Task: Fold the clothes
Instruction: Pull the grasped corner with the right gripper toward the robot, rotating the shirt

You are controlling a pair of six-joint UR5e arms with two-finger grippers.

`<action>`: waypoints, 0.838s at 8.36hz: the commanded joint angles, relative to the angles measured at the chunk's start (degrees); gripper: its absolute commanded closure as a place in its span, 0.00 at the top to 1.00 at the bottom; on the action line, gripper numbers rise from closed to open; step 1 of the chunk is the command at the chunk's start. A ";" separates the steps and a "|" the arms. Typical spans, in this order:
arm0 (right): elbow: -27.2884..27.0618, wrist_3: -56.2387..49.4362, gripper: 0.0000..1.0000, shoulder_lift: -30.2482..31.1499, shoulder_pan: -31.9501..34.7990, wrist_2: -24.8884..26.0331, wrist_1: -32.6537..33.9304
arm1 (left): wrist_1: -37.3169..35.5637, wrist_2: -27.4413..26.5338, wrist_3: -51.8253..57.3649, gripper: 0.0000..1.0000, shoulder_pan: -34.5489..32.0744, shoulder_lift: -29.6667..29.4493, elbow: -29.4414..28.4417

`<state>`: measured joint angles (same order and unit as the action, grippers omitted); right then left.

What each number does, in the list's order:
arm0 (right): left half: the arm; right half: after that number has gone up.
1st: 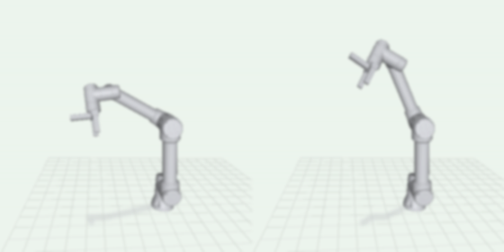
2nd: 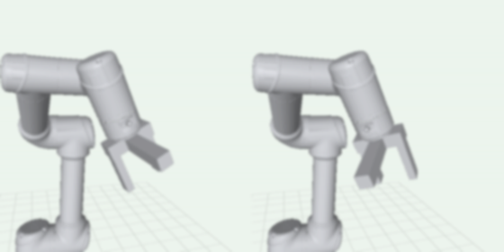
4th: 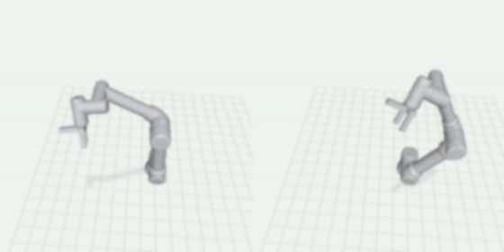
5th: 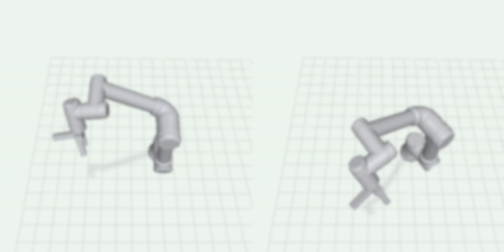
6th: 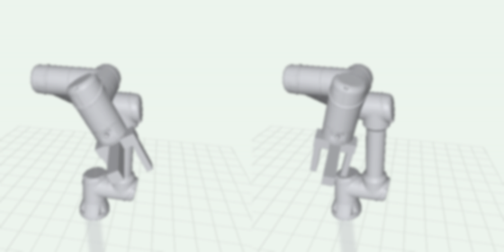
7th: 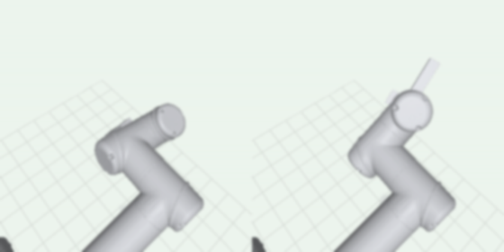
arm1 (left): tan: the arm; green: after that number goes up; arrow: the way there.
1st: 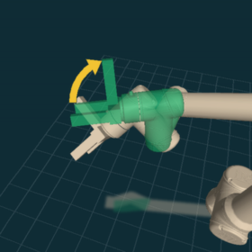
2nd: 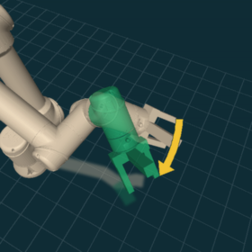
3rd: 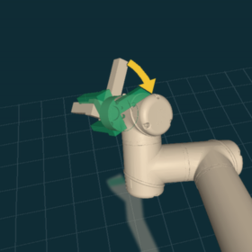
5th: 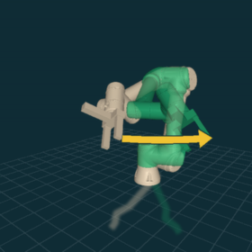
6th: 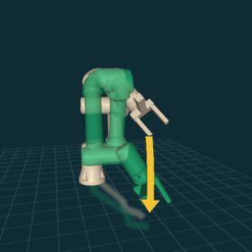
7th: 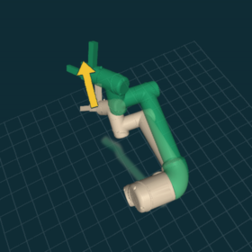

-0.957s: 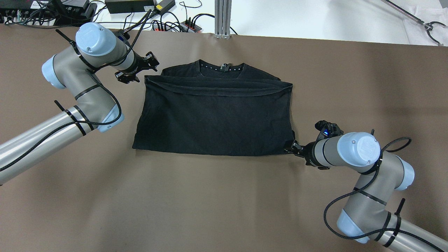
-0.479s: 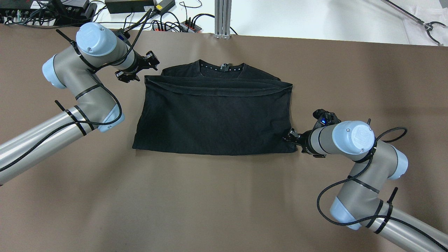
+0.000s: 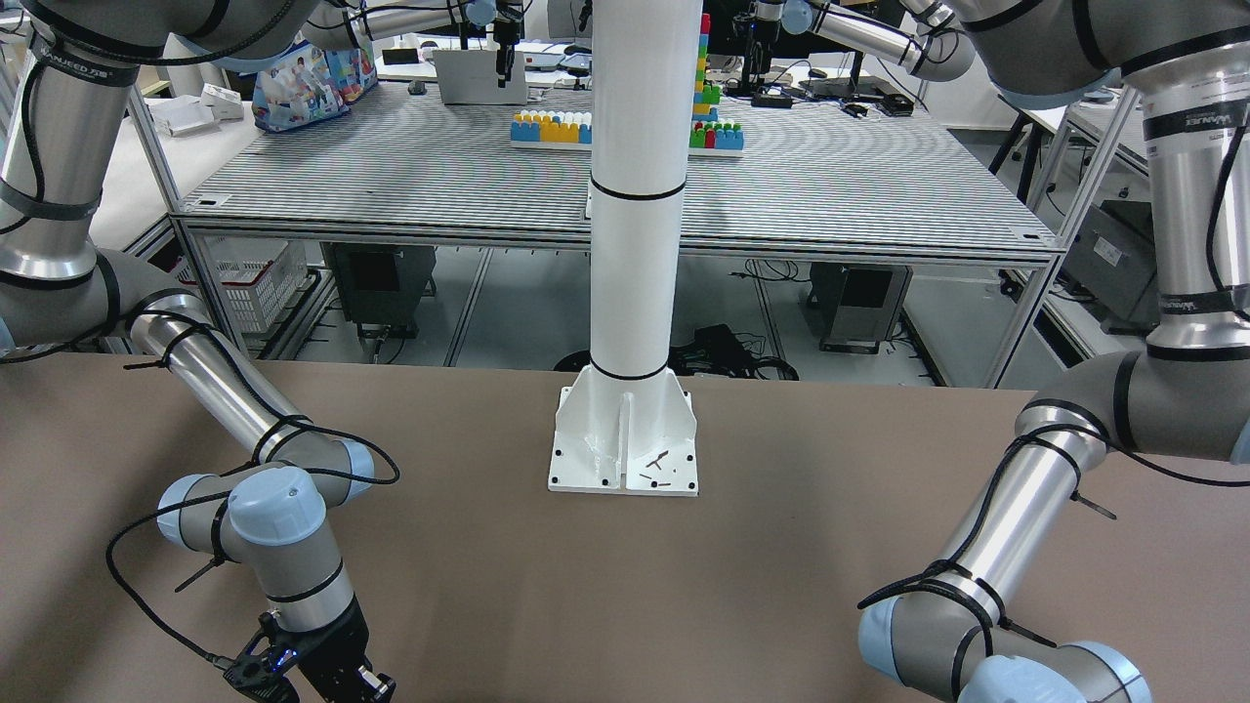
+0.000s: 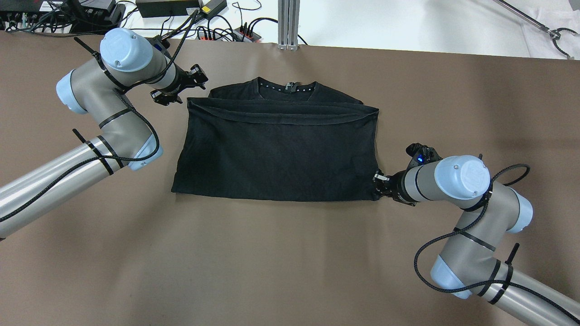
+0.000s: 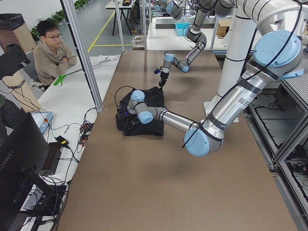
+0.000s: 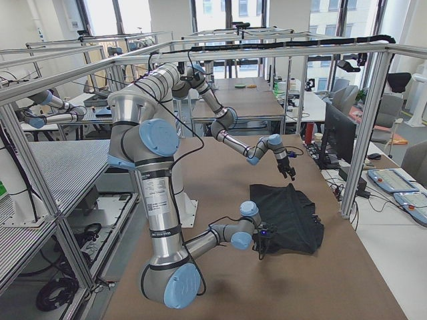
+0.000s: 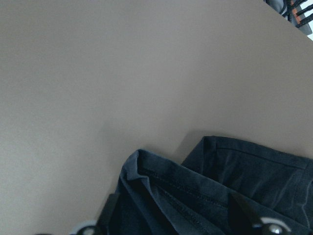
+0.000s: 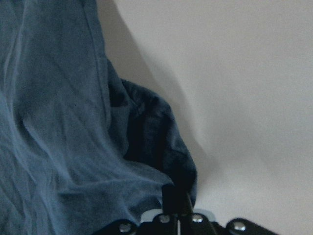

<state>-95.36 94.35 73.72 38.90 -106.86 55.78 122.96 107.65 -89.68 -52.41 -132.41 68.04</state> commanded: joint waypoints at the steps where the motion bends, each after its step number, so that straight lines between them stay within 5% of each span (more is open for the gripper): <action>1: -10.23 0.05 0.00 7.72 0.13 -6.34 -0.06 | -0.08 -2.35 -1.10 0.81 0.29 -0.56 0.25; 4: -23.34 9.48 0.00 14.08 -0.49 -8.79 -1.71 | -0.08 -2.36 -1.81 0.81 0.38 -0.57 0.34; 6: -21.55 20.22 0.00 19.32 -5.20 -11.52 -22.17 | -0.08 -2.01 -1.73 0.80 0.38 -0.22 0.25; 7: -21.44 20.26 0.08 23.01 -7.67 -14.48 -31.08 | -0.17 -2.00 -1.81 0.80 0.38 -0.39 0.25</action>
<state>-117.24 110.43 90.75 35.62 -117.67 41.45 122.86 105.49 -91.42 -52.07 -132.79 68.34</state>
